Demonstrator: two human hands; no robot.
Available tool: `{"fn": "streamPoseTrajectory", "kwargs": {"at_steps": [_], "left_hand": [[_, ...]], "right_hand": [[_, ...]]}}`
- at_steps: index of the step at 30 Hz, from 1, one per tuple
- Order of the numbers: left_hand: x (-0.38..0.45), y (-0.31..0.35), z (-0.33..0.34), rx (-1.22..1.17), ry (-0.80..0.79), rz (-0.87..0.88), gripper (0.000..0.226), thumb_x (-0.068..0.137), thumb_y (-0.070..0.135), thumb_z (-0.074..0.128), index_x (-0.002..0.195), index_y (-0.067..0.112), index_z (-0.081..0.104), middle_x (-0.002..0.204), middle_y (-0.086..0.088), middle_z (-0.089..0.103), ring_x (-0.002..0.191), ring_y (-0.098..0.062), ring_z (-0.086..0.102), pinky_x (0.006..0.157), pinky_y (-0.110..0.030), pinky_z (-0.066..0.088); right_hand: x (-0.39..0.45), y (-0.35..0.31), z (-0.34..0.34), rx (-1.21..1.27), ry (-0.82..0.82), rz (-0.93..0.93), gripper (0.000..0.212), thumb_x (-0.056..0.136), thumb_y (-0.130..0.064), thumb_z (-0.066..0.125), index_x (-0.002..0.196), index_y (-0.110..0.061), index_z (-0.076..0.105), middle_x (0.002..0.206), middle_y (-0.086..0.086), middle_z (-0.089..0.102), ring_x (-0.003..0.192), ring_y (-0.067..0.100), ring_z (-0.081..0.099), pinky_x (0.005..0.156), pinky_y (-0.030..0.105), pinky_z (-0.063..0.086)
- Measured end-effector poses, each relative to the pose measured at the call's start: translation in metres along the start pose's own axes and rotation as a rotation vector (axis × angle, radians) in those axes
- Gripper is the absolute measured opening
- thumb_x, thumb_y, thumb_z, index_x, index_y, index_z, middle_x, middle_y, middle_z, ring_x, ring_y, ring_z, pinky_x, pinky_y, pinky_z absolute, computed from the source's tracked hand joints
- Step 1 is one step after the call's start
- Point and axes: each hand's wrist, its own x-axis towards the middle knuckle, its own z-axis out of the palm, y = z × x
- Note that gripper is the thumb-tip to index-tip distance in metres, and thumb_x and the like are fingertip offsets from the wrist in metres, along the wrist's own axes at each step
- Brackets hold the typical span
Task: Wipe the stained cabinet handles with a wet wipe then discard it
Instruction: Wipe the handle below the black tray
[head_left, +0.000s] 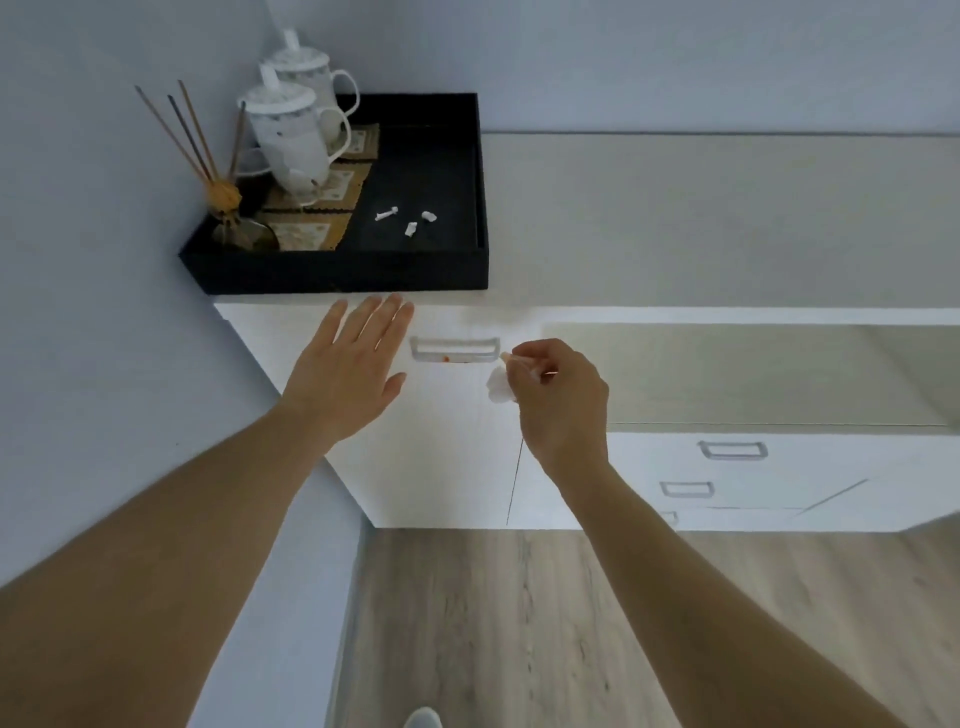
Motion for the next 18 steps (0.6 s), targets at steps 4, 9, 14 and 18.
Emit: {"fn": "streamPoseTrajectory", "kwargs": {"at_steps": [4, 9, 14, 18], "left_hand": [[0.017, -0.018, 0.036, 0.020, 0.184, 0.086, 0.086, 0.088, 0.040, 0.058, 0.151, 0.002, 0.013, 0.157, -0.017, 0.014, 0.143, -0.032, 0.017, 0.117, -0.047, 0.003], [0.033, -0.028, 0.078, 0.002, 0.413, 0.168, 0.090, 0.089, 0.038, 0.061, 0.151, 0.002, 0.005, 0.159, -0.016, 0.004, 0.146, -0.029, 0.004, 0.116, -0.054, 0.010], [0.048, -0.026, 0.109, 0.047, 0.626, 0.143, 0.081, 0.095, 0.046, 0.042, 0.151, 0.000, 0.006, 0.158, -0.016, 0.006, 0.147, -0.027, 0.002, 0.117, -0.051, 0.003], [0.061, -0.022, 0.121, 0.072, 0.778, 0.124, 0.072, 0.093, 0.046, 0.045, 0.140, -0.003, 0.023, 0.143, -0.021, 0.030, 0.130, -0.034, 0.030, 0.115, -0.049, 0.006]], "right_hand": [[0.008, 0.011, 0.023, 0.071, 0.114, 0.089, 0.012, 0.092, -0.020, 0.055, 0.101, -0.021, 0.063, 0.102, 0.000, 0.061, 0.082, 0.006, 0.055, 0.066, 0.005, 0.038], [0.018, 0.026, 0.054, 0.139, 0.259, 0.163, 0.006, 0.095, -0.023, 0.052, 0.096, -0.028, 0.056, 0.104, -0.003, 0.059, 0.081, -0.001, 0.054, 0.065, 0.009, 0.040], [0.025, 0.034, 0.080, 0.172, 0.364, 0.098, 0.017, 0.095, -0.019, 0.053, 0.089, -0.034, 0.052, 0.102, -0.006, 0.057, 0.081, -0.012, 0.052, 0.068, 0.002, 0.041], [0.033, 0.045, 0.102, 0.169, 0.477, -0.012, 0.009, 0.091, -0.014, 0.059, 0.088, -0.021, 0.063, 0.094, -0.007, 0.056, 0.078, -0.004, 0.052, 0.069, 0.005, 0.042]]}}
